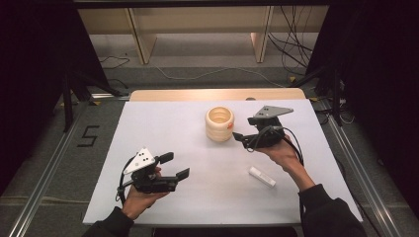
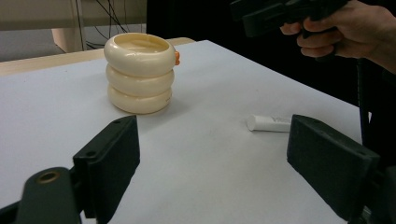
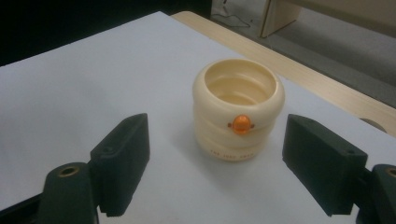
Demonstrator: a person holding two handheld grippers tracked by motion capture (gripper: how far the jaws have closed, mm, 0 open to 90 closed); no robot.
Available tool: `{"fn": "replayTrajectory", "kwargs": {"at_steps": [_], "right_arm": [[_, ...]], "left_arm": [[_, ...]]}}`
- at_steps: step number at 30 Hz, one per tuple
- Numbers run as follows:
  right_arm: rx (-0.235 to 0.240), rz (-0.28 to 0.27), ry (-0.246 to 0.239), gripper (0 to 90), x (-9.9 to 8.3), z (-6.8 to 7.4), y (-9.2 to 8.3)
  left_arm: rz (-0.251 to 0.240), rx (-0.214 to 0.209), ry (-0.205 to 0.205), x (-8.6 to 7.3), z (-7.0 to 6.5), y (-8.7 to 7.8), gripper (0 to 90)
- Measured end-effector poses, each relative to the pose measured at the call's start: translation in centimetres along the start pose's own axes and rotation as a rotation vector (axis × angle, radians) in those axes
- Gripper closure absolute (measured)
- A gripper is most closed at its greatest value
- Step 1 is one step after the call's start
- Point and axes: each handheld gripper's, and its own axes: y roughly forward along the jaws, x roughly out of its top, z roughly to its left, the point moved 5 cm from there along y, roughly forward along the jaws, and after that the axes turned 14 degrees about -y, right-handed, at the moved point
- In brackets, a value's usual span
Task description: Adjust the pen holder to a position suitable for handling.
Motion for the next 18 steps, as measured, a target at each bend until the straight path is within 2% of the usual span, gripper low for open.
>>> {"fn": "replayTrajectory", "kwargs": {"at_steps": [10, 18], "right_arm": [[0.042, 0.067, -0.022, 24.4, 2.2, -1.3, 3.2], [0.08, 0.136, -0.041, 26.1, 3.1, -1.9, 5.6]], "left_arm": [[0.001, -0.002, -0.001, 0.0, 0.0, 0.0, 16.7], [-0.003, 0.002, 0.004, 0.0, 0.0, 0.0, 16.7]]}}
